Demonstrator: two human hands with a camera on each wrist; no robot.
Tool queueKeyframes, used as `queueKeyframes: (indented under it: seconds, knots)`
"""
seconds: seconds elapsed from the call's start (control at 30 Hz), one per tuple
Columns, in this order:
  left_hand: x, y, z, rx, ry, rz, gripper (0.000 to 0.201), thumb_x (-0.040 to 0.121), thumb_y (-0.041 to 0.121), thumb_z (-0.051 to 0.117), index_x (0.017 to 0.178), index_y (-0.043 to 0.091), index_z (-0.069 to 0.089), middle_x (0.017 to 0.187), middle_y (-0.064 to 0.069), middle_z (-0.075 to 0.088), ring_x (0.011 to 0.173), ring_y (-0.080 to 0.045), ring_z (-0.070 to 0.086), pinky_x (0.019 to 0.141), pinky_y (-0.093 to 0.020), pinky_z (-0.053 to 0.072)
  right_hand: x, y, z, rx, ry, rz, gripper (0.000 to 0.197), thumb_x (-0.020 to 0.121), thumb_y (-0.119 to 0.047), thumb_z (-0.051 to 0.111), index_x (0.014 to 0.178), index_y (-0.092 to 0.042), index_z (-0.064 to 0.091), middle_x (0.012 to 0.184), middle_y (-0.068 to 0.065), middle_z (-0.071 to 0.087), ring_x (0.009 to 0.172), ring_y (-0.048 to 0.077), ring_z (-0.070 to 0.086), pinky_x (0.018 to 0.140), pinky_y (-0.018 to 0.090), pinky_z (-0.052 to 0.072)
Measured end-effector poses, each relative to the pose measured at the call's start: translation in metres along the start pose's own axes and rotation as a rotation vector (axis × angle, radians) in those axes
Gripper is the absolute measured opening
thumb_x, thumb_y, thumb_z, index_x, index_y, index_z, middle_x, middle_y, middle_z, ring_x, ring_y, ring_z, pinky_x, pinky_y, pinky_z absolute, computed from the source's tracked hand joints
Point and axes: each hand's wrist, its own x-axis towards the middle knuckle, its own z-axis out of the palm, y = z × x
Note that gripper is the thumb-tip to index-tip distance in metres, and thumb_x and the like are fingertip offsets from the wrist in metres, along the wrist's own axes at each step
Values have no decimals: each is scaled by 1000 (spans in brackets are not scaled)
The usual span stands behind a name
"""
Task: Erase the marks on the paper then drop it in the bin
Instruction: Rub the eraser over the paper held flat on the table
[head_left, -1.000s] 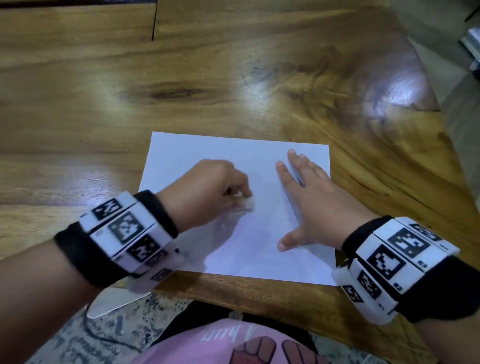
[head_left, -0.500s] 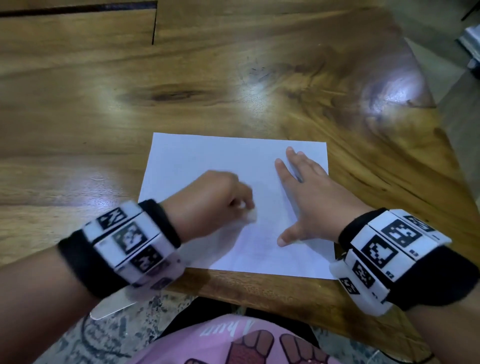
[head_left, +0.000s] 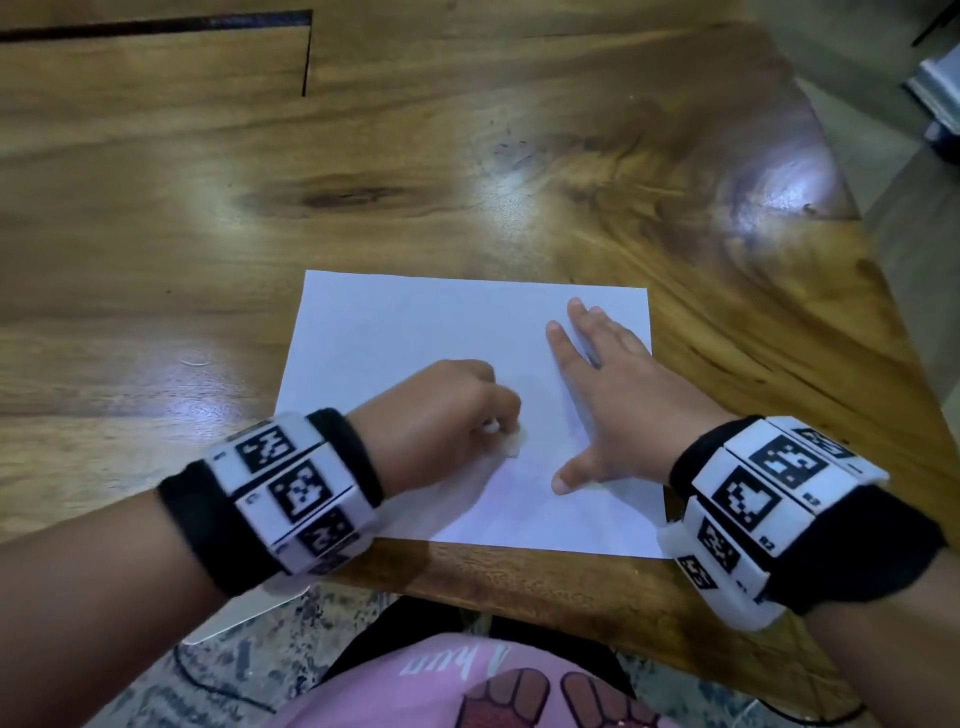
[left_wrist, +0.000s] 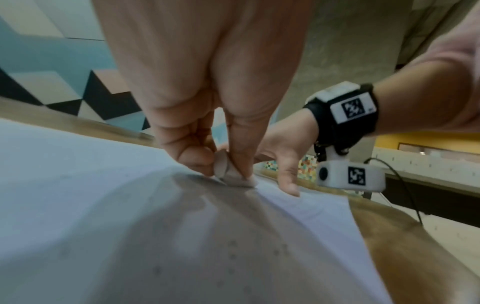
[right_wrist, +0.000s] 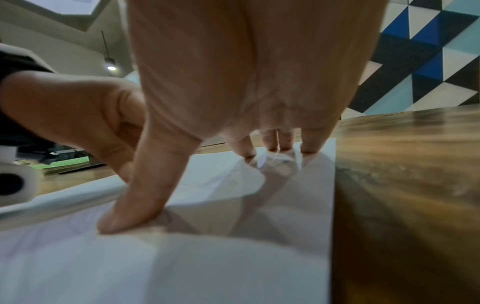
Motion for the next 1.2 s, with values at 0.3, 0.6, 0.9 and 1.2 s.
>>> queueKeyframes:
  seconds: [0.3, 0.6, 0.9, 1.2]
  knots:
    - [-43, -1, 11, -33, -88, 52, 17, 82, 24, 61, 66, 18, 59, 69, 12, 38, 56, -4, 37, 55, -10, 29, 1, 2, 1, 9, -2, -4, 133, 65, -61, 73, 146, -18, -23, 149, 4, -38, 140, 18, -28, 113, 29, -6]
    - [-4, 3, 7, 28, 21, 68, 18, 81, 22, 57, 67, 13, 62, 70, -5, 51, 62, -25, 53, 57, -33, 44, 1, 2, 1, 0, 4, -9, 134, 64, -61, 74, 146, -16, -22, 149, 6, -37, 140, 19, -27, 113, 29, -8]
    - [-7, -3, -2, -81, 18, -18, 19, 74, 37, 61, 73, 20, 69, 65, 0, 57, 58, -10, 50, 55, -14, 30, 1, 5, 3, 17, 24, -29, 134, 64, -60, 75, 147, -17, -21, 150, 5, -37, 140, 18, -27, 114, 29, -8]
    - [12, 12, 9, -15, 44, 47, 9, 78, 20, 62, 70, 17, 66, 68, 0, 48, 61, -24, 55, 58, -23, 34, 3, 5, 4, 6, 28, -24, 136, 62, -61, 75, 147, -15, -20, 150, 7, -35, 141, 20, -26, 115, 31, -6]
